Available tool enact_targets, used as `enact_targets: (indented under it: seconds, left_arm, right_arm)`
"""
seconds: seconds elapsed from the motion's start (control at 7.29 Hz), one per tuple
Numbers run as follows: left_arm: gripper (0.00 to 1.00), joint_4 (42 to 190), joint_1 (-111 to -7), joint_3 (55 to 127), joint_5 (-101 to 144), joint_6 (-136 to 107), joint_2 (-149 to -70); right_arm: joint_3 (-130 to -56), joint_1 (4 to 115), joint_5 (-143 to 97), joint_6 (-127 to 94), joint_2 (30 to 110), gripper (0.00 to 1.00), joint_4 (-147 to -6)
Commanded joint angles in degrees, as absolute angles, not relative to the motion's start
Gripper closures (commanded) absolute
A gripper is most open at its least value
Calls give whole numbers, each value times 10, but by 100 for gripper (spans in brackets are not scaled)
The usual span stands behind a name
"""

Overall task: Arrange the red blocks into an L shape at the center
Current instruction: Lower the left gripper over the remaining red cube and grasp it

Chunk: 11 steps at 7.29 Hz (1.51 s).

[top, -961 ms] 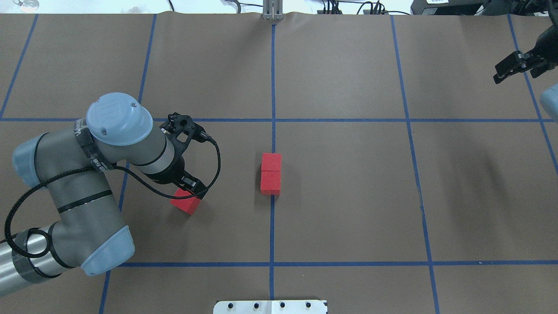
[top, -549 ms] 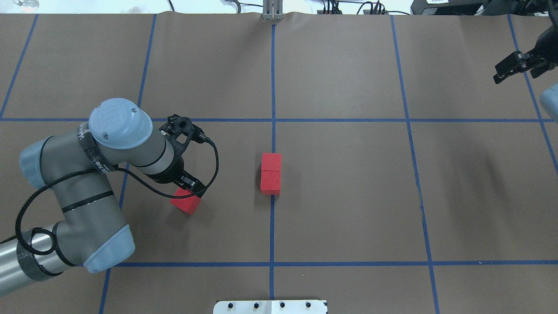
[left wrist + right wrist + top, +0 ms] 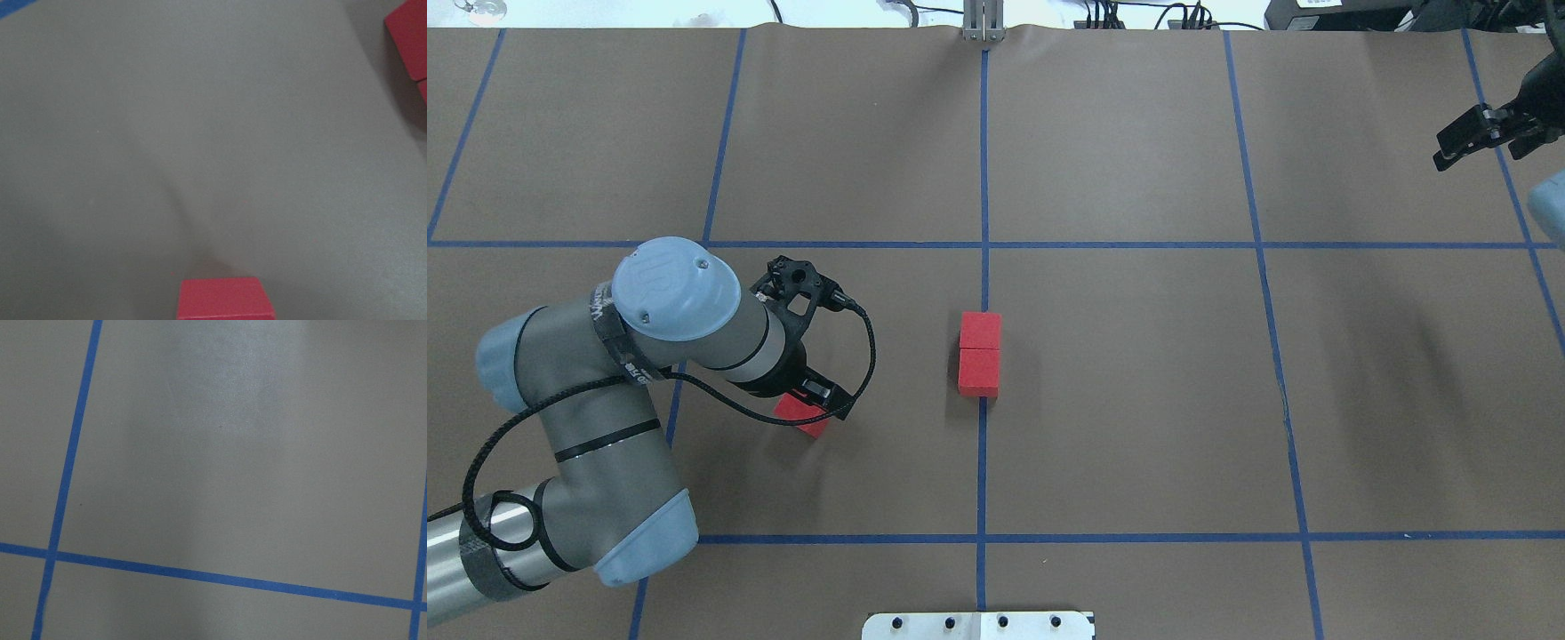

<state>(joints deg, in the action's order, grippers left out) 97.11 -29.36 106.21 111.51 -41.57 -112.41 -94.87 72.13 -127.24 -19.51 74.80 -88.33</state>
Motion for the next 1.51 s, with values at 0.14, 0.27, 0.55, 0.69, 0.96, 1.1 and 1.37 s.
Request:
enact_targets:
  seconds: [0.14,0.27,0.55,0.69,0.96,1.1,1.37]
  left_arm:
    - [2,969,-279,1065,1099,-428,-1120]
    - [2,968,-279,1064,1099,-424,-1117]
    - [2,968,-279,1063,1100,-420,-1110]
    - [3,968,-279,1061,1100,-420,-1109]
    - [11,968,-279,1056,1101,-420,-1109]
    - [12,969,-279,1046,1103,-420,-1109]
    - [23,968,-279,1043,1107,-420,-1109]
  right_arm:
    - [-948,721,-1273,-194,748,1,-883]
    - [-948,720,-1273,-195,748,1,-883]
    - [-948,720,-1272,-195,748,1,-882]
    - [-948,720,-1272,-195,748,1,-882]
    - [-948,720,-1272,-194,748,1,-883]
    - [-948,720,-1272,-195,748,1,-883]
    - [-948,720,-1272,-194,748,1,-883]
